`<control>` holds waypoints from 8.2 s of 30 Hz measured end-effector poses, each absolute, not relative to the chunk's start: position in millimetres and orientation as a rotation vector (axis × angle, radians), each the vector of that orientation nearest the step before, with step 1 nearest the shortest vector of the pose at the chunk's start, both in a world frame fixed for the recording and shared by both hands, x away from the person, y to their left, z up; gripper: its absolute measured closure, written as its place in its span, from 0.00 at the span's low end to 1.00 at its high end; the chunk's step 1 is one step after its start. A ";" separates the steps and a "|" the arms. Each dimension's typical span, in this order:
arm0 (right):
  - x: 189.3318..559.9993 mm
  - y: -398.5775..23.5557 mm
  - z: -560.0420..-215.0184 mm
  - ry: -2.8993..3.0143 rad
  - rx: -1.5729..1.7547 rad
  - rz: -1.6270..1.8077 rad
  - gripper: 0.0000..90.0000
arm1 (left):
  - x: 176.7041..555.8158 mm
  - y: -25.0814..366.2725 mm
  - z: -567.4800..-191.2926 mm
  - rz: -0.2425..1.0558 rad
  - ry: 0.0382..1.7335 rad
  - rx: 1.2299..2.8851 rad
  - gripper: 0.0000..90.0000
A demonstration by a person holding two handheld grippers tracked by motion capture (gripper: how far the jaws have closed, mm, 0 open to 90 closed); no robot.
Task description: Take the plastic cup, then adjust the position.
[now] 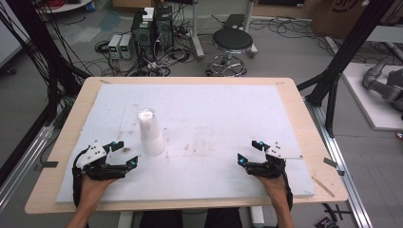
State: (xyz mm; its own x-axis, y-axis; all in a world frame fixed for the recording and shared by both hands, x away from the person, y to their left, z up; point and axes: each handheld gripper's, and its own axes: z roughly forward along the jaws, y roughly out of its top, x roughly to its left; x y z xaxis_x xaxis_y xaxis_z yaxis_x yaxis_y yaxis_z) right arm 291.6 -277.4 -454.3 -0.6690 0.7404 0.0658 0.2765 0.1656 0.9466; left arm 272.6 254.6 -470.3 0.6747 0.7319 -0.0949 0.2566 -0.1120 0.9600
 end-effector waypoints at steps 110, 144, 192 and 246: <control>294.7 -278.4 -454.4 2.067 0.981 1.525 0.21 | 370.0 196.4 -352.8 0.246 0.586 2.080 0.25; 296.3 -278.2 -454.6 2.076 0.990 1.518 0.21 | 360.2 201.7 -273.3 0.316 0.549 2.063 0.39; 297.4 -278.2 -454.6 2.080 1.002 1.519 0.21 | 274.7 140.3 -338.2 0.116 0.199 1.961 0.39; 291.9 -199.9 -368.6 2.383 0.242 2.003 0.21 | 280.3 132.9 -369.7 0.004 0.206 1.690 0.41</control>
State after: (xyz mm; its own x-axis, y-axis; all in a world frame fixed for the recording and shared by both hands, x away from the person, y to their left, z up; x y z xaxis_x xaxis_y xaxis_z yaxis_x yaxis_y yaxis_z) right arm 291.9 -199.9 -368.6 -0.9878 0.1305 0.0854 0.1065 0.1649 0.9806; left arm 280.3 132.9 -369.7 0.9834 0.1383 -0.1170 0.1333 -0.1151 0.9844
